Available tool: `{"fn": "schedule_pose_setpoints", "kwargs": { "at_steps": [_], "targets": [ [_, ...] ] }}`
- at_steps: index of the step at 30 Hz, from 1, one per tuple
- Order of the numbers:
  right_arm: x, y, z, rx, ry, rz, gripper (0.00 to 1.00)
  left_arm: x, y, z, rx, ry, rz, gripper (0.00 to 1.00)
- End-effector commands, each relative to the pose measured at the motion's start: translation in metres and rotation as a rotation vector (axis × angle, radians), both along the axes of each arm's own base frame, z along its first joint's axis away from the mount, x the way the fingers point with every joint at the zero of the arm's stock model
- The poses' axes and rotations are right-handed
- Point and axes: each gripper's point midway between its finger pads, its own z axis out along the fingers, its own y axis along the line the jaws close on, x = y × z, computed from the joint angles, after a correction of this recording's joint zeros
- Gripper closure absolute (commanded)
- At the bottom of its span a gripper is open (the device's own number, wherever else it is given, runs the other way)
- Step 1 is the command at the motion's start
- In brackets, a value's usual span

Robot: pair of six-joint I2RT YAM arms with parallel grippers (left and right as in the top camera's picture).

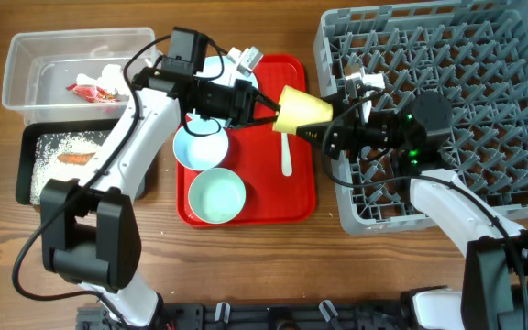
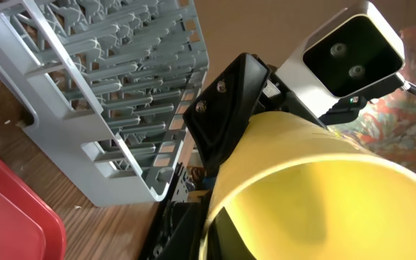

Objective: Sort waste into correct bins and load items into the dishwasher rack

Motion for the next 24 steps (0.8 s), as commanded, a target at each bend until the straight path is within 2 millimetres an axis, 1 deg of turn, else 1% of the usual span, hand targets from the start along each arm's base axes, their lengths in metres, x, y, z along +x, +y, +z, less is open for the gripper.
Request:
{"fn": "schedule_pose_setpoints", "kwargs": {
  "at_steps": [1, 2, 3, 4, 7, 9, 11, 13, 19, 21, 22, 24],
  "targets": [
    [0.004, 0.000, 0.002, 0.000, -0.022, -0.008, 0.34, 0.000, 0.000, 0.005, 0.009, -0.027, 0.007, 0.93],
    [0.004, 0.000, 0.002, 0.000, -0.023, -0.010, 0.36, 0.000, 0.000, 0.005, 0.009, -0.026, 0.007, 0.92],
    [0.006, -0.003, 0.002, 0.000, -0.022, -0.017, 0.40, 0.000, 0.000, 0.005, 0.009, -0.026, 0.007, 0.92],
    [0.008, -0.006, 0.002, 0.000, -0.021, -0.027, 0.41, 0.000, 0.000, 0.005, 0.009, -0.026, 0.006, 0.92],
    [0.014, -0.016, 0.002, 0.003, -0.005, -0.057, 0.42, 0.000, 0.000, 0.005, 0.009, -0.026, 0.006, 0.93],
    [0.015, -0.019, 0.003, 0.004, -0.009, -0.064, 0.40, 0.000, 0.000, 0.005, 0.009, -0.026, 0.006, 0.96],
    [0.016, -0.021, 0.005, 0.006, -0.027, -0.068, 0.29, 0.000, 0.000, 0.005, 0.009, -0.026, 0.006, 0.96],
    [0.016, -0.021, 0.008, 0.010, -0.049, -0.069, 0.25, -0.001, 0.000, 0.005, 0.010, -0.023, 0.006, 0.96],
    [0.016, -0.021, 0.009, 0.011, -0.055, -0.072, 0.25, -0.002, 0.000, 0.005, 0.013, -0.012, 0.006, 0.96],
    [0.016, -0.021, 0.009, 0.011, -0.055, -0.072, 0.34, -0.002, 0.000, 0.005, 0.013, -0.012, 0.006, 0.96],
    [0.016, -0.021, 0.009, 0.011, -0.055, -0.072, 0.41, -0.002, 0.000, 0.005, 0.013, -0.012, 0.006, 0.96],
    [0.016, -0.021, 0.009, 0.011, -0.056, -0.072, 0.45, -0.002, 0.000, 0.005, 0.013, -0.012, 0.006, 0.96]
  ]
}}
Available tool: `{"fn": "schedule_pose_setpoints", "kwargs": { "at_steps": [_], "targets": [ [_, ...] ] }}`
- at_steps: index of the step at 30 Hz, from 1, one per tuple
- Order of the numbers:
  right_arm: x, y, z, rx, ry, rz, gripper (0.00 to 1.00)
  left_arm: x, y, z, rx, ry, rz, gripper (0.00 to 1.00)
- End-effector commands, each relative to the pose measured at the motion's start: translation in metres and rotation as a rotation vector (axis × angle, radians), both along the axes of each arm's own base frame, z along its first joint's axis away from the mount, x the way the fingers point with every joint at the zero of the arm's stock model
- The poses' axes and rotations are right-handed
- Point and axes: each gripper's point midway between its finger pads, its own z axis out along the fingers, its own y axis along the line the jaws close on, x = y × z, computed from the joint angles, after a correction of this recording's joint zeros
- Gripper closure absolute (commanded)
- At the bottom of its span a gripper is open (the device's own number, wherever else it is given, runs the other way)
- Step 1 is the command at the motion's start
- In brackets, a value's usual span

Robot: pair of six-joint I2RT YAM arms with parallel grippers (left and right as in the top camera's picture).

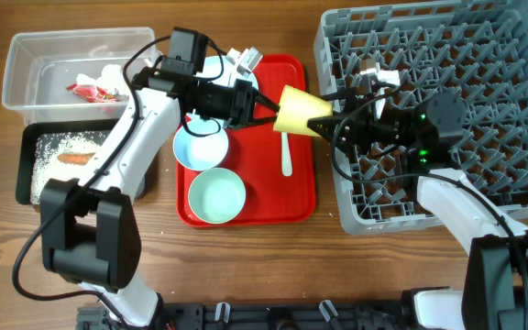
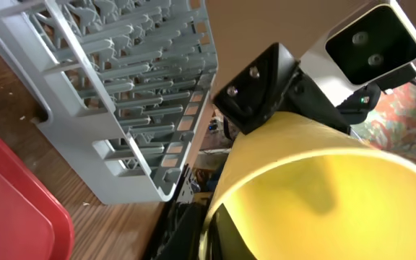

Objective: Sort waste into correct bins and load items into the dishwasher rack

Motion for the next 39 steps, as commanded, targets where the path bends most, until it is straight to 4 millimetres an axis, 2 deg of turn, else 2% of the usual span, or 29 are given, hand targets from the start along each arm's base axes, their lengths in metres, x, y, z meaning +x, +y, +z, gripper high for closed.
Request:
{"fn": "schedule_pose_setpoints", "kwargs": {
  "at_steps": [1, 5, 8, 12, 15, 21, 23, 25, 27, 28, 30, 31, 32, 34, 35, 37, 39],
  "targets": [
    [0.006, -0.001, 0.002, 0.002, -0.020, -0.024, 0.47, -0.004, -0.001, 0.010, -0.020, -0.026, -0.013, 0.96],
    [0.006, -0.002, 0.002, 0.002, -0.020, -0.024, 0.50, -0.004, -0.001, 0.010, -0.020, -0.026, -0.013, 0.91],
    [0.009, -0.010, 0.002, -0.001, -0.021, -0.035, 0.51, -0.003, 0.000, 0.008, -0.007, -0.029, -0.006, 0.88],
    [0.016, -0.049, 0.000, 0.008, 0.066, -0.076, 0.53, -0.002, 0.000, 0.006, 0.003, -0.032, -0.001, 0.88],
    [0.019, -0.068, -0.001, 0.009, 0.089, -0.103, 0.54, 0.000, 0.000, 0.004, 0.017, -0.036, 0.006, 0.88],
    [0.019, -0.070, -0.001, 0.013, 0.104, -0.109, 0.53, 0.000, 0.000, 0.003, 0.019, -0.036, 0.006, 0.88],
    [0.019, -0.070, -0.001, 0.013, 0.104, -0.109, 0.44, 0.002, 0.000, -0.004, 0.064, -0.043, 0.024, 0.86],
    [0.019, -0.070, -0.001, 0.014, 0.105, -0.109, 0.37, 0.008, 0.003, -0.023, 0.180, -0.056, 0.068, 0.80],
    [0.020, -0.070, -0.001, 0.014, 0.106, -0.110, 0.32, 0.019, 0.014, -0.055, 0.396, -0.043, 0.171, 0.76],
    [0.020, -0.070, -0.002, 0.014, 0.111, -0.110, 0.29, 0.023, 0.020, -0.065, 0.466, -0.037, 0.207, 0.76],
    [0.021, -0.071, -0.004, 0.018, 0.136, -0.119, 0.18, 0.032, 0.033, -0.078, 0.583, -0.065, 0.265, 0.74],
    [0.023, -0.071, -0.004, 0.020, 0.143, -0.125, 0.05, 0.035, 0.037, -0.078, 0.603, -0.071, 0.280, 0.74],
    [0.023, -0.071, -0.004, 0.022, 0.148, -0.130, 0.01, 0.041, 0.046, -0.076, 0.636, -0.078, 0.309, 0.74],
    [0.027, -0.072, -0.001, 0.032, 0.161, -0.153, 0.01, 0.054, 0.069, -0.061, 0.709, -0.095, 0.367, 0.74],
    [0.029, -0.073, 0.002, 0.036, 0.166, -0.157, 0.00, 0.063, 0.086, -0.048, 0.775, -0.121, 0.411, 0.73],
    [0.033, -0.073, 0.010, 0.041, 0.164, -0.156, 0.00, 0.073, 0.105, -0.026, 0.851, -0.178, 0.457, 0.69],
    [0.038, -0.074, 0.021, 0.045, 0.164, -0.158, 0.00, 0.087, 0.125, 0.010, 0.938, -0.274, 0.539, 0.65]
  ]
}}
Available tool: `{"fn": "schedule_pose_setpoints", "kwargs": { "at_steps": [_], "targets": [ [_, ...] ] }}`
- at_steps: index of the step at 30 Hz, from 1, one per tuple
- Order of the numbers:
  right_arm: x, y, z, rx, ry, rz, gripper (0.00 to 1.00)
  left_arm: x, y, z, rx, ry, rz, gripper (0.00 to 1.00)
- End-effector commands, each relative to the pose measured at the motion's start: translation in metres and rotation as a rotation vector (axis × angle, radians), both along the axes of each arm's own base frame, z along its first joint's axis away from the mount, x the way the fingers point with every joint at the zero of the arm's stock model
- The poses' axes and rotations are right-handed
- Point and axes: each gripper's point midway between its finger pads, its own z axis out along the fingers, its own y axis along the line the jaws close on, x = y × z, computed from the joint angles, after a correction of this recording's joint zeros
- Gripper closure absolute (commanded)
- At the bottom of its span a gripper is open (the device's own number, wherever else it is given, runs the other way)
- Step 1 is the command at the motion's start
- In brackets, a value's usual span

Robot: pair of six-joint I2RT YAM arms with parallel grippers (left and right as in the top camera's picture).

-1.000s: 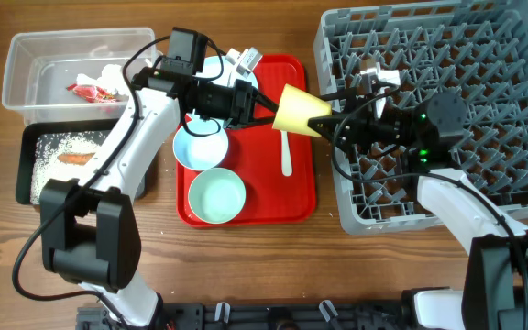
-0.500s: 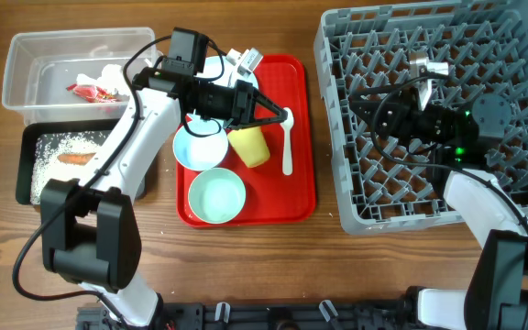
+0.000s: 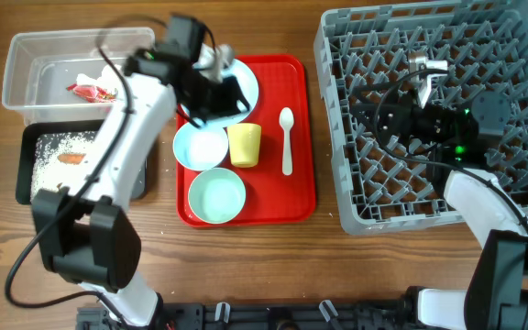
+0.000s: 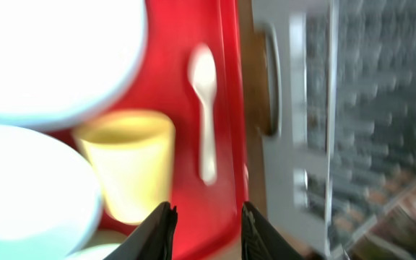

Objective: Sort waste into correct bins and load items into the dishwasher rack

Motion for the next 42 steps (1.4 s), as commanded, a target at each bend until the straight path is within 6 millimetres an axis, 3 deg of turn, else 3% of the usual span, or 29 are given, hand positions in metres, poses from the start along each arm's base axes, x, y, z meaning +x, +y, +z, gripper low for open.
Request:
{"fn": "schedule_pose_setpoints", "kwargs": {
  "at_steps": [1, 5, 11, 13, 15, 17, 19, 21, 25, 30, 35, 39, 42],
  "targets": [
    [0.016, -0.002, 0.028, 0.006, -0.019, -0.016, 0.00, 0.038, 0.045, 0.068, 0.232, -0.254, 0.096, 0.64],
    [0.029, 0.003, 0.043, -0.007, -0.029, -0.037, 0.01, 0.055, 0.047, 0.101, 0.234, -0.370, 0.122, 0.62],
    [0.056, 0.012, 0.022, -0.134, 0.072, -0.175, 0.01, 0.057, 0.047, 0.097, 0.240, -0.364, 0.122, 0.63],
    [0.065, 0.014, 0.014, -0.335, 0.111, -0.297, 0.01, 0.058, 0.050, 0.097, 0.254, -0.367, 0.130, 0.64],
    [0.068, 0.008, 0.017, -0.572, 0.127, -0.426, 0.01, 0.058, 0.052, 0.097, 0.262, -0.368, 0.134, 0.65],
    [0.065, -0.003, 0.042, -0.784, 0.114, -0.567, 0.00, 0.057, 0.052, 0.094, 0.271, -0.362, 0.119, 0.66],
    [0.059, -0.008, 0.060, -0.849, 0.105, -0.625, 0.00, 0.057, 0.052, 0.088, 0.283, -0.349, 0.099, 0.63],
    [0.055, -0.006, 0.065, -0.858, 0.113, -0.624, 0.00, 0.056, 0.052, 0.075, 0.299, -0.313, 0.076, 0.62],
    [0.046, -0.008, 0.047, -0.898, 0.182, -0.592, 0.00, 0.053, 0.050, 0.033, 0.343, -0.206, -0.015, 0.57],
    [0.038, -0.010, 0.036, -0.927, 0.228, -0.570, 0.01, 0.050, 0.028, -0.030, 0.311, -0.130, -0.329, 0.52],
    [0.035, -0.010, 0.032, -0.939, 0.246, -0.561, 0.00, 0.040, 0.000, -0.058, 0.158, -0.109, -0.525, 0.43],
    [0.034, -0.011, 0.031, -0.942, 0.250, -0.559, 0.00, 0.017, -0.013, -0.063, 0.049, -0.067, -0.649, 0.33],
    [0.034, -0.011, 0.031, -0.942, 0.250, -0.558, 0.00, 0.010, -0.017, -0.063, 0.046, -0.058, -0.680, 0.25]
  ]
}}
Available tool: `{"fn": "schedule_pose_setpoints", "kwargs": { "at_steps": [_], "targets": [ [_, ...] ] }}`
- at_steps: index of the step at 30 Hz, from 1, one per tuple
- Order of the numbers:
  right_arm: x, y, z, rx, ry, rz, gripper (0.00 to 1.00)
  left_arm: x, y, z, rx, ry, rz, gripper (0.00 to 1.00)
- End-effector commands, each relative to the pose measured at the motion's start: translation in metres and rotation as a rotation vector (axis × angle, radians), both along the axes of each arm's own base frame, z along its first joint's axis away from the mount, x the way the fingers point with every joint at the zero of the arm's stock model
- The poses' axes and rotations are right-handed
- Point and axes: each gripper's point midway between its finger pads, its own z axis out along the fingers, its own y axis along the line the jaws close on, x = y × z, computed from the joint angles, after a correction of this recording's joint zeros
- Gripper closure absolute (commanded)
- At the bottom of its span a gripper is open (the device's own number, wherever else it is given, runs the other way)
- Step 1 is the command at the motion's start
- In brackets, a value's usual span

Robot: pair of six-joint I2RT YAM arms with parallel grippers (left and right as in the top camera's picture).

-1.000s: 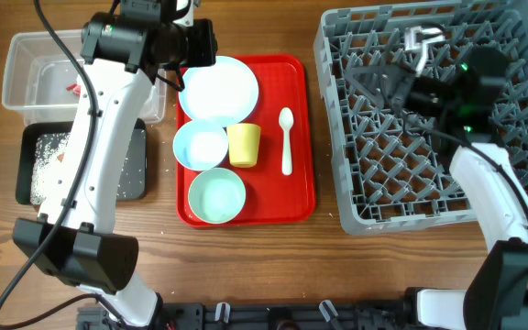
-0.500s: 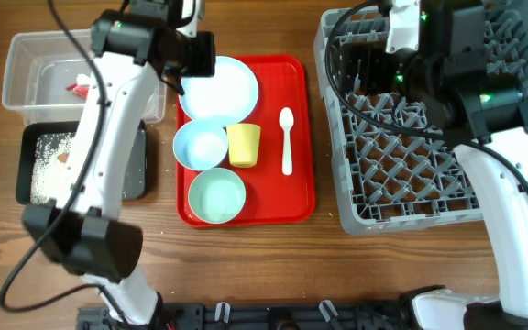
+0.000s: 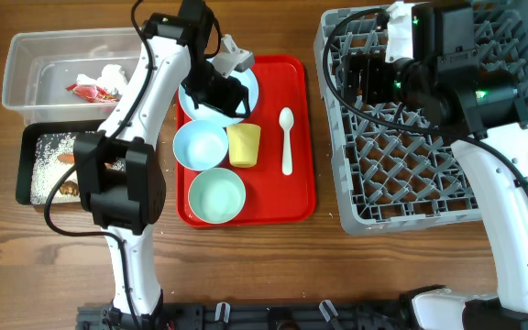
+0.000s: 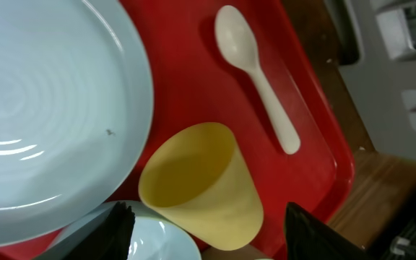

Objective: Sort waste into correct bins and load items into the dishwasher rack

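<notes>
A yellow cup point(image 3: 244, 144) point(image 4: 204, 188) stands upright on the red tray point(image 3: 301, 197), beside a white spoon point(image 3: 286, 139) point(image 4: 258, 76). A pale blue plate point(image 3: 250, 84) point(image 4: 42, 108) and two pale blue bowls point(image 3: 200, 144) point(image 3: 216, 195) share the tray. My left gripper point(image 3: 225, 93) point(image 4: 215, 242) hangs open over the plate's near edge, its fingers point(image 4: 119, 230) wide on either side of the cup and above it. My right gripper point(image 3: 367, 75) is raised over the far left part of the grey dishwasher rack point(image 3: 447, 174); its jaws do not show clearly.
A clear bin point(image 3: 26, 92) with wrappers stands at the far left. In front of it is a black tray point(image 3: 27, 188) holding food scraps. The rack fills the right side of the wooden table point(image 3: 246, 266).
The right arm has risen and moved to the rack's far left part. The left gripper stays open over the plate and cup. The cup has not moved.
My left gripper held the yellow cup tilted out over the tray's right edge, with the right gripper at its base. The same held a moment later. Then the cup stood upright on the tray with both grippers away from it, as now.
</notes>
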Motion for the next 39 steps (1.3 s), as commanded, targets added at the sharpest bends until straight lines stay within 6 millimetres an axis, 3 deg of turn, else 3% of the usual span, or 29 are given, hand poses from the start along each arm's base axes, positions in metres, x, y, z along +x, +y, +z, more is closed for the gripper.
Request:
{"fn": "schedule_pose_setpoints", "kwargs": {
  "at_steps": [1, 3, 11, 14, 18, 21, 23, 24, 33, 39],
  "targets": [
    [0.002, -0.001, -0.006, -0.025, 0.008, 0.002, 0.00, -0.008, -0.019, 0.004, -0.078, -0.007, -0.108, 0.18],
    [0.002, -0.001, -0.007, -0.026, 0.012, 0.002, 0.00, -0.014, -0.026, 0.000, -0.075, 0.006, -0.129, 0.13],
    [0.000, -0.002, -0.009, -0.031, 0.024, 0.005, 0.00, -0.015, -0.042, -0.028, -0.016, 0.008, -0.183, 0.15],
    [-0.001, -0.002, -0.010, -0.032, 0.027, 0.005, 0.00, -0.022, -0.037, -0.040, 0.035, 0.048, -0.191, 0.19],
    [-0.001, -0.002, -0.010, -0.034, 0.026, 0.007, 0.00, -0.025, -0.028, -0.043, 0.086, 0.061, -0.191, 0.23],
    [-0.001, -0.002, -0.010, -0.034, 0.027, 0.008, 0.00, -0.034, -0.026, -0.043, 0.095, 0.097, -0.195, 0.33],
    [-0.001, -0.002, -0.010, -0.034, 0.027, 0.008, 0.00, -0.043, -0.026, -0.042, 0.104, 0.133, -0.199, 0.54],
    [-0.001, -0.002, -0.010, -0.034, 0.027, 0.008, 0.00, -0.046, -0.027, -0.041, 0.107, 0.144, -0.200, 0.56],
    [-0.001, -0.002, -0.010, -0.036, 0.027, 0.008, 0.00, -0.067, -0.049, -0.038, 0.089, 0.182, -0.256, 0.57],
    [-0.001, -0.003, -0.010, -0.037, 0.027, 0.009, 0.00, -0.084, -0.048, -0.041, 0.110, 0.245, -0.265, 0.67]
  ]
}}
